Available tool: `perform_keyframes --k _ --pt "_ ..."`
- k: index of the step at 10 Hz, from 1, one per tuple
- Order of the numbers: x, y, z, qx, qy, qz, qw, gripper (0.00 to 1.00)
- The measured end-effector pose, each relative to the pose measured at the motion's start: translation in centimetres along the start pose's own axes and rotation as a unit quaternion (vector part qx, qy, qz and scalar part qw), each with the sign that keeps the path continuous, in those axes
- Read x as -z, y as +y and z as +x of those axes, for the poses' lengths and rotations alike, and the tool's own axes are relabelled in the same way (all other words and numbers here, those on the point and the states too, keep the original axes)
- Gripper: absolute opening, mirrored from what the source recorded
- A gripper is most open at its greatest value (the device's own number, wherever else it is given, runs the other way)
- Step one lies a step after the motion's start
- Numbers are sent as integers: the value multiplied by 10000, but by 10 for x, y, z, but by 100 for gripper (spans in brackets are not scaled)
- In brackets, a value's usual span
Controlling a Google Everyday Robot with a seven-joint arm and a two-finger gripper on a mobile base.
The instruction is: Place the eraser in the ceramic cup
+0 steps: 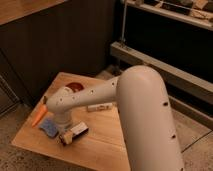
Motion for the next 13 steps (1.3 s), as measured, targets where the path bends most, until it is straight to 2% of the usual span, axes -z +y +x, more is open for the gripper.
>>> perform_keyframes --k 4,7,12,13 --pt "25 -3 -4 -253 -400 212 9987 30" --pt "44 -7 -8 -409 -699 355 9961 30" --pt "74 -18 -20 -279 -724 505 9957 30" --pt "83 -28 -26 -217 -748 581 9953 30"
